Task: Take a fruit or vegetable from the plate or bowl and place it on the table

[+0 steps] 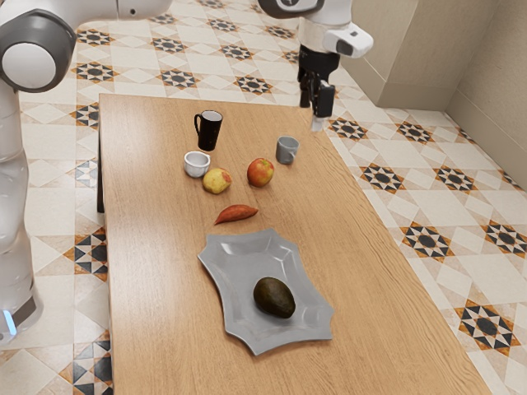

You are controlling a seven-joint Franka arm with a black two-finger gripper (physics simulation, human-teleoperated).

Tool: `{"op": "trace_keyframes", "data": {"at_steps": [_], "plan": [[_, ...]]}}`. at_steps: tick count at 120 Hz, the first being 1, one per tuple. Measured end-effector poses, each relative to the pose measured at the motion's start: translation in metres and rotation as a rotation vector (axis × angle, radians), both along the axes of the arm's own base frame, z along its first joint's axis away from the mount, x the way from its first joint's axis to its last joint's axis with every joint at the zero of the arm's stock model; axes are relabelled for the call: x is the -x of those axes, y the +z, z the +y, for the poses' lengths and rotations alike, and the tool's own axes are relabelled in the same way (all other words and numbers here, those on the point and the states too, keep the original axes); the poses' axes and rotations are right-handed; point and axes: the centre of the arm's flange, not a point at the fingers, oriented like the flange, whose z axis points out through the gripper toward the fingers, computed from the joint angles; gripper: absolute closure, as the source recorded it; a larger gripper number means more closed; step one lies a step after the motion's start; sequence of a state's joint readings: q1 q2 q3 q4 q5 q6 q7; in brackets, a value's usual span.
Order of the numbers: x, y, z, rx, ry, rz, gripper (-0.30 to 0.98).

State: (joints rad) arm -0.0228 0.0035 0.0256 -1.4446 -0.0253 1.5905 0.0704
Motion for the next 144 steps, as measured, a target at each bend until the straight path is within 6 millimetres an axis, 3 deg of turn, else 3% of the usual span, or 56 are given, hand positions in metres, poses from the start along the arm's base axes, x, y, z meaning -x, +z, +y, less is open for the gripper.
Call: {"op": "trace_keyframes", "data": {"at_steps": [42,50,63,73,82,110,132,144], "plan": [[-0.002,0.009,0.004,0.016,-0.063,-0.024,0.0],[-0.009,-0.002,0.009,0.017,-0.065,-0.002,0.0],[-0.024,-0.027,0.034,0.017,-0.035,0.041,0.0],[-0.024,-0.03,0.06,0.018,0.001,0.045,0.0],[-0.024,-0.029,0.064,0.018,0.0,0.044,0.0],[-0.026,-0.022,0.013,-0.036,-0.115,0.024,0.0],[-0.014,-0.034,-0.071,-0.057,-0.296,0.031,0.0],[0.012,-0.041,-0.102,-0.062,-0.387,0.029,0.0]]}}
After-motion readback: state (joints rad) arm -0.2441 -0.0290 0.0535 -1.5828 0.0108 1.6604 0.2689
